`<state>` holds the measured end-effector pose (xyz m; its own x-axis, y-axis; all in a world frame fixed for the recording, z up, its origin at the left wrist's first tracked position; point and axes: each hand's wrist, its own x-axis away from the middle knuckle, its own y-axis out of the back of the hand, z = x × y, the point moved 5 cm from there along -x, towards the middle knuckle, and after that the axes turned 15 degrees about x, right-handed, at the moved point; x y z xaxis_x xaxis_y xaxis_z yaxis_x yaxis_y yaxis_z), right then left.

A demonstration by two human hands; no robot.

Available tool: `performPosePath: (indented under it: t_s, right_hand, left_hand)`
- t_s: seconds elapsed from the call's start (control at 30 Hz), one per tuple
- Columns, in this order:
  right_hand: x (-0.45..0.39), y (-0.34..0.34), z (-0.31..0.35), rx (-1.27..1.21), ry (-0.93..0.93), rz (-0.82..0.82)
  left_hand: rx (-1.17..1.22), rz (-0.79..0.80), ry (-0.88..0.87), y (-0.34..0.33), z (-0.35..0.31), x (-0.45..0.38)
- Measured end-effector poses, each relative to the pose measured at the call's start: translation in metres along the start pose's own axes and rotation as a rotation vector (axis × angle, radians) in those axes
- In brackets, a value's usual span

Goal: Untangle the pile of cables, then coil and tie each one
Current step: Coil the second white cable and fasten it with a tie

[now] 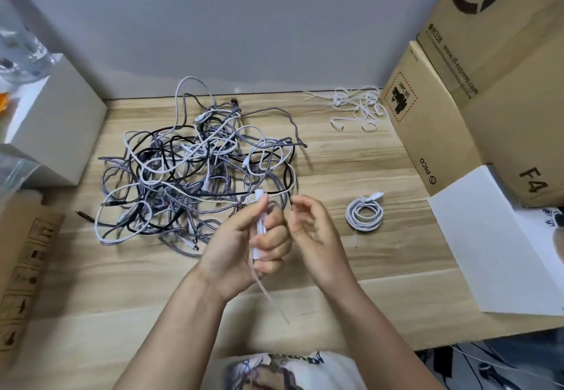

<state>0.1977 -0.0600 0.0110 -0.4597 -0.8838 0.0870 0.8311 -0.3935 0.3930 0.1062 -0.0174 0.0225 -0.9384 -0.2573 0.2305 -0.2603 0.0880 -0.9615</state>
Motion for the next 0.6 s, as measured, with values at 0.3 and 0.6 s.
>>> performPosePath:
  t_s: [0.3, 0.6]
  right_hand:
    - [-0.014, 0.009, -0.033, -0.232, -0.209, 0.072]
    - [-0.051, 0.030, -0.133, 0.366, -0.428, -0.161]
  left_hand:
    - [0.020, -0.267, 0.004, 0.038, 0.005, -0.043]
    - [-0.473, -0.694, -0.305, 0.089, 0.012, -0.100]
